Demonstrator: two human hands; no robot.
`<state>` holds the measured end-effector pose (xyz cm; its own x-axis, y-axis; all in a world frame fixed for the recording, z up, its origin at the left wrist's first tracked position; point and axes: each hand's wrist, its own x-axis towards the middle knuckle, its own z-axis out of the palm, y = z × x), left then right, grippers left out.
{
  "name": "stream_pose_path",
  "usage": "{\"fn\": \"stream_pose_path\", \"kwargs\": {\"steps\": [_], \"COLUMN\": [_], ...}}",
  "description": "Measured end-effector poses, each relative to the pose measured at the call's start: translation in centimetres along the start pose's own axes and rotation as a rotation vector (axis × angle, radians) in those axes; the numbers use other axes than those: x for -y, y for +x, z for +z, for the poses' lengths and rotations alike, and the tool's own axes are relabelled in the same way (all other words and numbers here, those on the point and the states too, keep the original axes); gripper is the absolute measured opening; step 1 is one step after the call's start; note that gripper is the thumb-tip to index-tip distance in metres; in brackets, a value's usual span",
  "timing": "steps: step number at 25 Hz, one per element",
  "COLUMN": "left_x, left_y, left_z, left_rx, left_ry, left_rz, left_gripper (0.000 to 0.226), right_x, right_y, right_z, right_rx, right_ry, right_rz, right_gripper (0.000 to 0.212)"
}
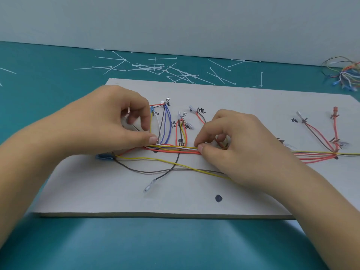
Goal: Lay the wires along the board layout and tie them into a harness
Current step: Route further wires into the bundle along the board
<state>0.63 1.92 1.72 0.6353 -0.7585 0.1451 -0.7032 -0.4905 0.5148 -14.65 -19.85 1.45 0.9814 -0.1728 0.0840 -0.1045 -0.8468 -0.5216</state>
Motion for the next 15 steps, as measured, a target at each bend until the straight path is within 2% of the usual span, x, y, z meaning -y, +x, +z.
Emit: {"fn": "stream_pose_path", "kwargs": {"steps": [2, 5, 8, 11, 12, 15], "left_x": [0.4, 1.4, 2.1, 1.9, 1.9, 2.0], "left_y": [0.0, 0.1, 0.2, 0.5, 0.6, 0.8], "left_z": [-0.5, -1.3, -1.2, -0.8, -0.7, -0.5], "left_rx": [-0.109, -0.250, -0.237, -0.216, -0.220, -0.241], "left_ry": [0.001, -0.039, -0.022, -0.015, -0.022, -0.032], "left_rz": [0.008, -0.006, -0.050, -0.066, -0.070, -0.104], "left_gripper": [0.039, 0.031, 0.022, 0.022, 0.023, 0.025], "right_x": [0.0, 0.3, 1.1, 2.1, 2.0, -0.3], "right_y": [0.0, 0.2, 0.3, 2.7, 4.3, 11.5], "right_z": [0.0, 0.1, -0.5, -2.3, -2.9, -3.7], "right_rx": [0.005, 0.003, -0.002, 0.081, 0.071, -0.098], "right_ry": [0.002, 0.013, 0.050, -0.016, -0.035, -0.055], "right_rz": [0.005, 0.015, 0.022, 0.031, 0.048, 0.160], "right_gripper": [0.014, 0.008, 0.005, 0.007, 0.008, 0.019]}}
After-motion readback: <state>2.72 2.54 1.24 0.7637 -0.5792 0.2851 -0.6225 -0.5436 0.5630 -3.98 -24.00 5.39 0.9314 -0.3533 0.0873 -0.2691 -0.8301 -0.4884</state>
